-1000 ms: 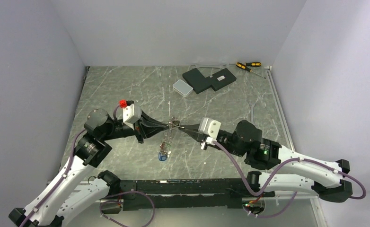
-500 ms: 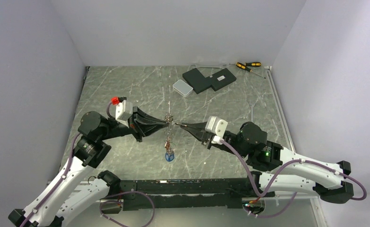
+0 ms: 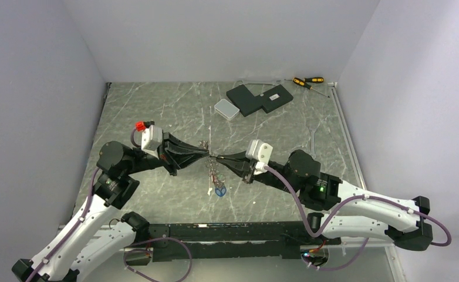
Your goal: Put the keys on the keyring
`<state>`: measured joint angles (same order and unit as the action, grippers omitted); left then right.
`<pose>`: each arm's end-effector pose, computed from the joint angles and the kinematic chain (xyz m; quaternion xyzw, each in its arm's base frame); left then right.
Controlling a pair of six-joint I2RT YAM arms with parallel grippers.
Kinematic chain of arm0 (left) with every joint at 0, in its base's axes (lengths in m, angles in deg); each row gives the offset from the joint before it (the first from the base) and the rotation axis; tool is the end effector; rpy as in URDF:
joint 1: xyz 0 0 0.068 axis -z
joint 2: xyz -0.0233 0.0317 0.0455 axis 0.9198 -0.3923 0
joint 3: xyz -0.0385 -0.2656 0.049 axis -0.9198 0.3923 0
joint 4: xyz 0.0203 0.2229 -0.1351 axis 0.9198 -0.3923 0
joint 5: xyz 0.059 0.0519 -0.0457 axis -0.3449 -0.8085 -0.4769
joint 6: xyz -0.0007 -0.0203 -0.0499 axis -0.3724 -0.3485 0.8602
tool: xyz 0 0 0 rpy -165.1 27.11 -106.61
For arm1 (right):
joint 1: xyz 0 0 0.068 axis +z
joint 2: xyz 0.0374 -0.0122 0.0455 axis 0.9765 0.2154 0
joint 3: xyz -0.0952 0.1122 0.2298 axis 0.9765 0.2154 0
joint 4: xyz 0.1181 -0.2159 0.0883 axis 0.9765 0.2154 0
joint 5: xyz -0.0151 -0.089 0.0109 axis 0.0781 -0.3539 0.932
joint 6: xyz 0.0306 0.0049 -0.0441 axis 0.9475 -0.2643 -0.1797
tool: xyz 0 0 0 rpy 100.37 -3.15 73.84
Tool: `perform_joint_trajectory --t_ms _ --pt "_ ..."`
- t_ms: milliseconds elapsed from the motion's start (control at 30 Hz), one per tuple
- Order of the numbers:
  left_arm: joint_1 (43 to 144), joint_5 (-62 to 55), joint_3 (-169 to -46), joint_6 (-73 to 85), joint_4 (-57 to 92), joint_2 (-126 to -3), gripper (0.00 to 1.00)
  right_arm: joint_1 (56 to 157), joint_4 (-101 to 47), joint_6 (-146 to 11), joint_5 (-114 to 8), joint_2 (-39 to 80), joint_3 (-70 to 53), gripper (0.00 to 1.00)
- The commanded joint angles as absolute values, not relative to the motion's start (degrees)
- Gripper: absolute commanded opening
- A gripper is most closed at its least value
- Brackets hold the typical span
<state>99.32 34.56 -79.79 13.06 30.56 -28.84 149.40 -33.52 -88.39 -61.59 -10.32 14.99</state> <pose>0.1111 -0.1012 0.3956 0.3825 0.4858 -0.5301 0.5803 0.0638 0.1919 0.3996 -0.4415 0.4888 0.3581 0.6618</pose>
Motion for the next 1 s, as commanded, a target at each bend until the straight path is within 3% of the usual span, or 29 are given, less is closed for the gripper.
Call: perform_joint_trajectory --t_ms 0,967 --pt "99.15 32.66 -80.79 13.26 37.15 -27.36 0.0 149.46 -35.05 -85.85 -60.53 -10.31 14.28 0.0" --pt "99.15 26.2 -73.89 23.35 56.9 -25.59 0.0 147.46 -47.21 -78.81 -54.12 -10.25 20.2 0.0"
